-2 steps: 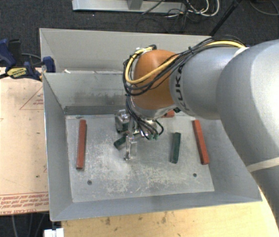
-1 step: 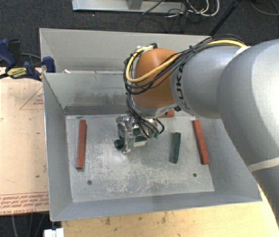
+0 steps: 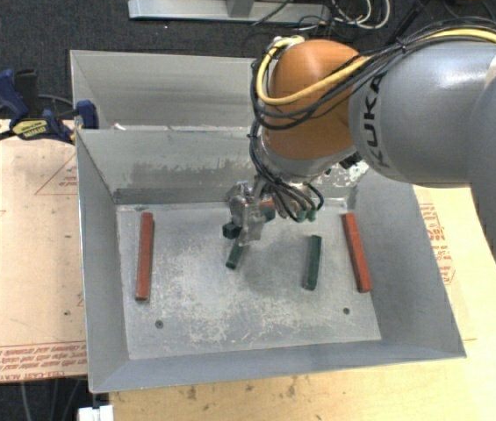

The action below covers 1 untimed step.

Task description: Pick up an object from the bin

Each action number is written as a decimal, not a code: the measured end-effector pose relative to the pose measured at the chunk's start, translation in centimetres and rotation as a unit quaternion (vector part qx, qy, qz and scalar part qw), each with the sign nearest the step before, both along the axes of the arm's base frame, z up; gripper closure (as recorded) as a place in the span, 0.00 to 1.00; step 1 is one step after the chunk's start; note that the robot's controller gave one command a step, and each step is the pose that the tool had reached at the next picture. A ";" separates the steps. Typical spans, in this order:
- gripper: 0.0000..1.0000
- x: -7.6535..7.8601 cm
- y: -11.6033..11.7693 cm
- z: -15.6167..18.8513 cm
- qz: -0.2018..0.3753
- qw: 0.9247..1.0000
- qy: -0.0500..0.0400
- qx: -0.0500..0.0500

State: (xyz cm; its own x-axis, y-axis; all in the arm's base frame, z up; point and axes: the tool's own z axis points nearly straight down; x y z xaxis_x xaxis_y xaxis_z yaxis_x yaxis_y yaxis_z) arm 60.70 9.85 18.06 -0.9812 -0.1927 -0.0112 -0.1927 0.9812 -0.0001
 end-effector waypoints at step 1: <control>1.00 0.0 0.4 6.4 -0.002 1.000 0.000 0.000</control>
Offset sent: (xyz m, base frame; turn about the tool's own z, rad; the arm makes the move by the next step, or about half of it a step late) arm -0.0021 0.0032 0.0598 0.0045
